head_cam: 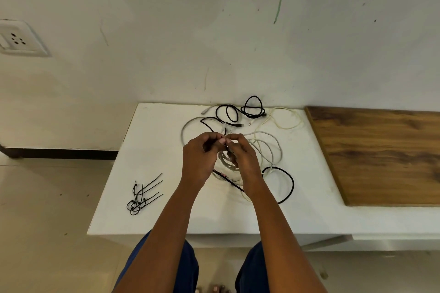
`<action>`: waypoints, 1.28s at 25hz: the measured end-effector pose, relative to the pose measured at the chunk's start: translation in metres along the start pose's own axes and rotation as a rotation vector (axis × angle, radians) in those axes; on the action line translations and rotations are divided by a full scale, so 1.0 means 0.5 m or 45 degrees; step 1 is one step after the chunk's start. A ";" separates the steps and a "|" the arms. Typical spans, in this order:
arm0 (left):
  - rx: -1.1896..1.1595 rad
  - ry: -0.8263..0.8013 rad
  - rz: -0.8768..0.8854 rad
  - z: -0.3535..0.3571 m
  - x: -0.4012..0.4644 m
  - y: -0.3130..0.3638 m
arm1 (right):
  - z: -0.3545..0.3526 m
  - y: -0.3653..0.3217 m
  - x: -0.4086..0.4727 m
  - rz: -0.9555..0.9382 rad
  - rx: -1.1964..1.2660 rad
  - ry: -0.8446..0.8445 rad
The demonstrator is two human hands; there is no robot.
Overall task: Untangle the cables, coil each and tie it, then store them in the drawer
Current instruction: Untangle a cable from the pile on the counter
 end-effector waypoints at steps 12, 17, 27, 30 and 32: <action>0.223 0.218 0.376 -0.006 -0.017 0.036 | 0.004 -0.012 0.000 -0.055 -0.009 0.004; 0.069 0.211 0.293 -0.013 -0.015 0.033 | 0.012 -0.018 -0.004 -0.078 0.061 -0.059; -0.094 0.130 0.208 -0.009 -0.021 0.030 | 0.006 -0.025 -0.007 -0.247 -0.224 0.030; -0.078 0.132 0.197 -0.004 -0.022 0.027 | 0.005 -0.027 -0.010 -0.270 -0.260 0.062; -0.069 0.148 0.192 -0.003 -0.023 0.026 | 0.004 -0.029 -0.011 -0.277 -0.291 0.086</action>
Point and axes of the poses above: each hand's wrist, its own x-axis towards the middle knuckle, its own z-axis out of the palm, y = z × x, the point moved 7 cm from there along x, towards the middle knuckle, and after that the axes turned 1 degree about -y, right-handed, at the moved point
